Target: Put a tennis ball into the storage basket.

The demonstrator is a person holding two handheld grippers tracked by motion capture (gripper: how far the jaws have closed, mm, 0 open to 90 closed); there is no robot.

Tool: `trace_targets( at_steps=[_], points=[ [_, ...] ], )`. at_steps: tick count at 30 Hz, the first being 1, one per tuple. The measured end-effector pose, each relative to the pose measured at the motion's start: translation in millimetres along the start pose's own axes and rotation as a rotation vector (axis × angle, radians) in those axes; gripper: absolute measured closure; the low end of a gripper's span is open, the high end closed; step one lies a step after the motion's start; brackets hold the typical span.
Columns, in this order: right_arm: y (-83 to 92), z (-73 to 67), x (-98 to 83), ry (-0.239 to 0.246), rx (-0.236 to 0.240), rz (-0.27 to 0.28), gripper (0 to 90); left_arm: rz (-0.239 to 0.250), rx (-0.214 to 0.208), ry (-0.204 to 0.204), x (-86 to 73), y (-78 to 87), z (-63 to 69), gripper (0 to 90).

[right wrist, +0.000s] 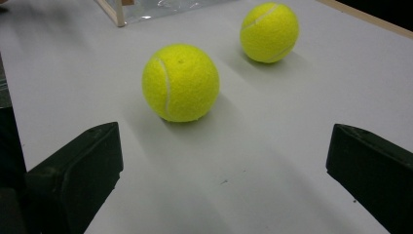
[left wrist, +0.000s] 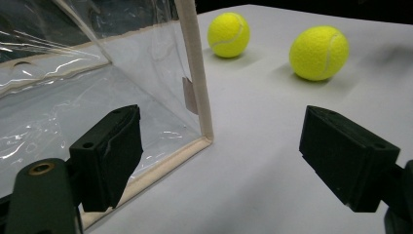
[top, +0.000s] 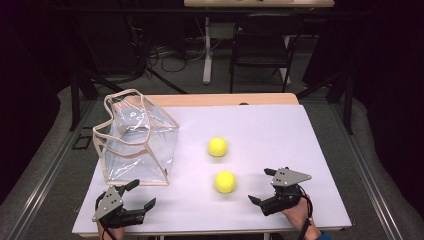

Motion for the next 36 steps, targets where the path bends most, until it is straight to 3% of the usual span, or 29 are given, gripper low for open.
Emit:
trace_targets(
  at_steps=[36],
  points=[
    [-27.4, -23.6, 32.7, 0.054, 0.091, -0.109, 0.0, -0.022, 0.0, -0.003, 0.0, -1.5, 0.0, 16.2]
  ],
)
Point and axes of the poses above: each handheld gripper's, and its own axes: y roughly backward along the jaws, x roughly out of its top, z roughly to its right, the point moved 1 cm from there along -y, roughly forward along the jaws, and after that the axes turned 14 degrees about -x, right-handed, at the moved point
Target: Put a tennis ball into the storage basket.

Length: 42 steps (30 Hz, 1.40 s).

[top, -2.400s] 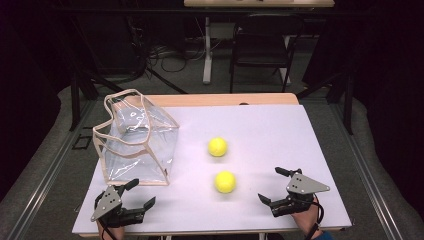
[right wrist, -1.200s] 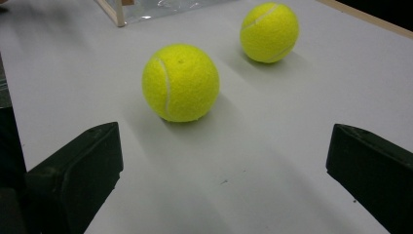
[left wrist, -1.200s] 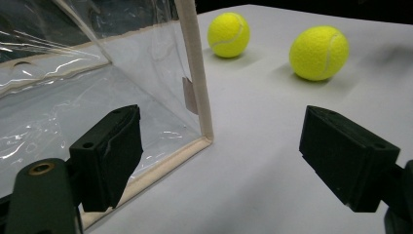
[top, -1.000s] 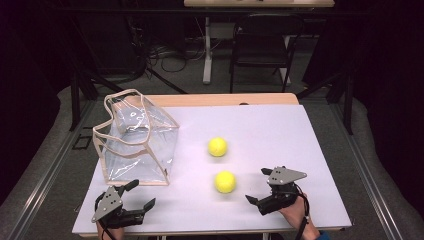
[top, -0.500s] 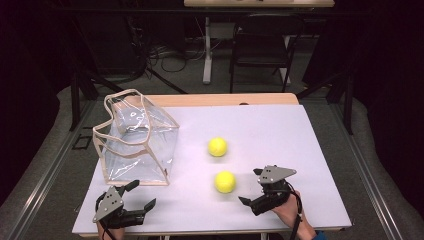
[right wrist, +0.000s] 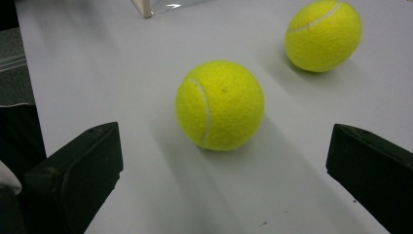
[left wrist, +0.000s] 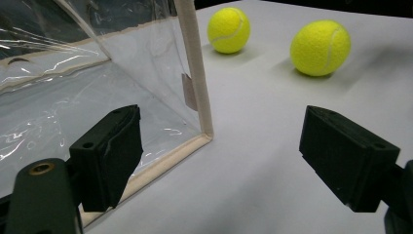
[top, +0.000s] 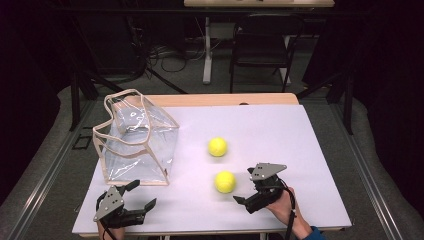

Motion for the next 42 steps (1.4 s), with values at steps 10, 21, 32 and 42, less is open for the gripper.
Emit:
trace_targets(
  at_steps=[10, 21, 32, 42],
  points=[
    [-9.8, -8.2, 8.4, 0.035, 0.018, -0.019, 0.0, -0.004, 0.0, -0.003, 0.4, -0.3, 0.7, 16.2],
    [-20.8, -10.6, 14.7, 0.047, 0.038, -0.04, 0.0, -0.001, 0.0, 0.0, 0.2, -0.5, 0.3, 16.2],
    [-29.3, -9.4, 20.0, 0.049, 0.037, -0.067, 0.0, -0.001, -0.001, 0.0, 0.1, -0.2, 0.4, 16.3],
    [-36.3, -8.4, 21.8, 0.048, 0.041, -0.094, 0.0, 0.001, 0.0, 0.003, 0.0, -0.1, -0.1, 16.2]
  ],
)
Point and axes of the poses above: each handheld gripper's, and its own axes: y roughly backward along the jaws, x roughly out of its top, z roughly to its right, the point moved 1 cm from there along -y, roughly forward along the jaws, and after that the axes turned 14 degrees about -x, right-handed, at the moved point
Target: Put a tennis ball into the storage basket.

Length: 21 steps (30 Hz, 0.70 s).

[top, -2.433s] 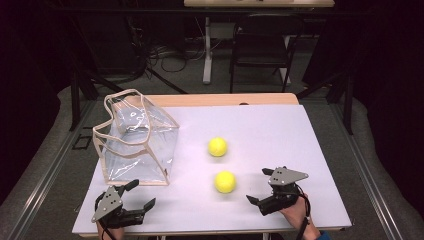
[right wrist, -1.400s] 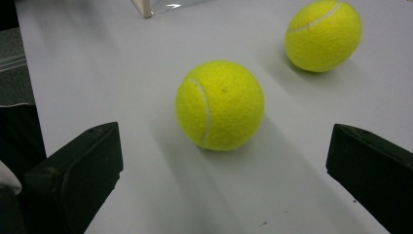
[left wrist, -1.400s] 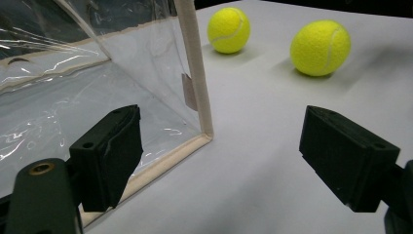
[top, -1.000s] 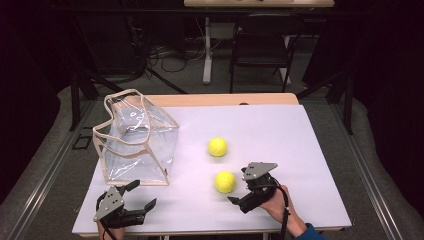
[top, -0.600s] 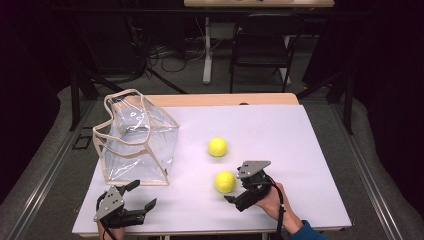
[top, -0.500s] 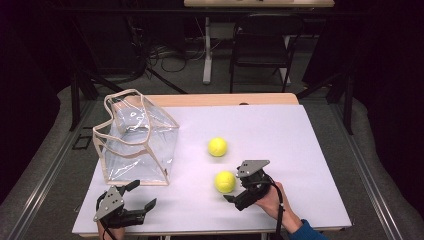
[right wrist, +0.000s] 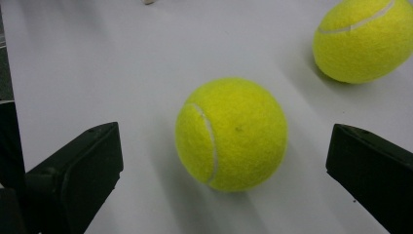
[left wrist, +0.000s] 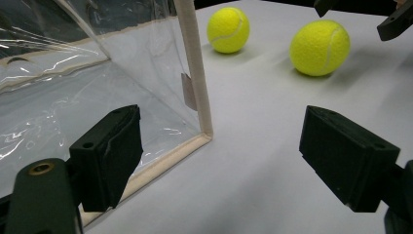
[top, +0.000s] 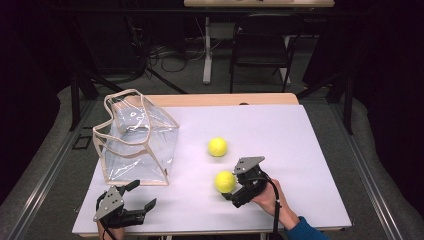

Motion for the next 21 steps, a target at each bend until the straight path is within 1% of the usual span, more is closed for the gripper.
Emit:
trace_targets(
  at_steps=[11, 21],
  points=[
    [-5.6, 0.9, 3.2, 0.004, 0.007, -0.017, 0.0, -0.002, -0.004, -0.003, 0.4, -0.5, 0.8, 16.3],
    [-14.4, 2.6, 6.0, 0.013, 0.02, -0.041, 0.0, -0.001, -0.004, -0.004, 0.5, -0.4, 0.7, 16.2]
  ],
)
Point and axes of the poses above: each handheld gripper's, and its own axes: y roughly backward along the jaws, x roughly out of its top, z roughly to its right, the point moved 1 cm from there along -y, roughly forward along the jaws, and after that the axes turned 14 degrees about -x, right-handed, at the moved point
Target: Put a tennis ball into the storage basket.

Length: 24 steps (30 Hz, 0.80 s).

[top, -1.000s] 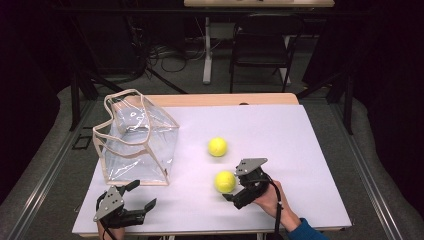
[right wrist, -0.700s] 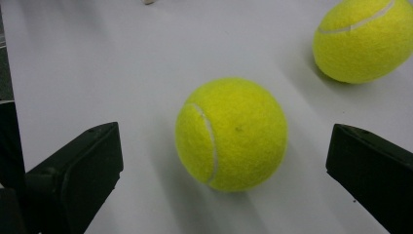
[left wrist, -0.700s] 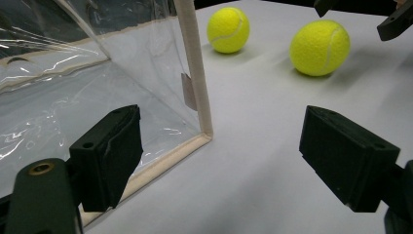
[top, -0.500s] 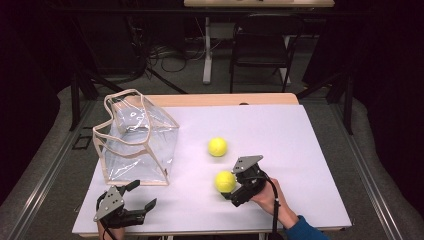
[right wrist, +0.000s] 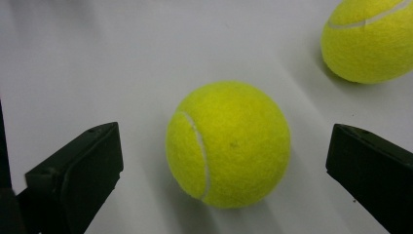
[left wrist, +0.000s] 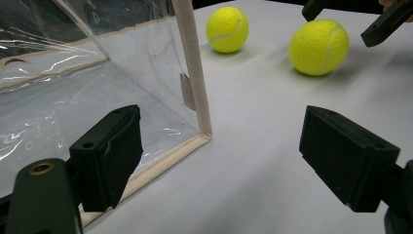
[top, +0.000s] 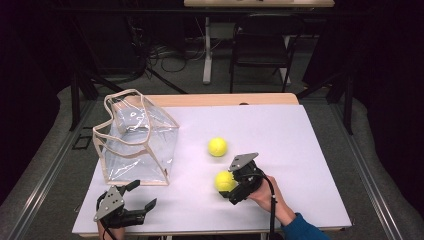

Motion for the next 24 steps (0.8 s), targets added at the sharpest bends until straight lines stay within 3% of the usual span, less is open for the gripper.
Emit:
trace_targets(
  at_steps=[24],
  points=[
    [-20.0, 3.3, 3.4, -0.003, 0.027, -0.056, 0.0, -0.001, -0.002, -0.001, 0.1, 0.0, -0.2, 16.3]
  ],
)
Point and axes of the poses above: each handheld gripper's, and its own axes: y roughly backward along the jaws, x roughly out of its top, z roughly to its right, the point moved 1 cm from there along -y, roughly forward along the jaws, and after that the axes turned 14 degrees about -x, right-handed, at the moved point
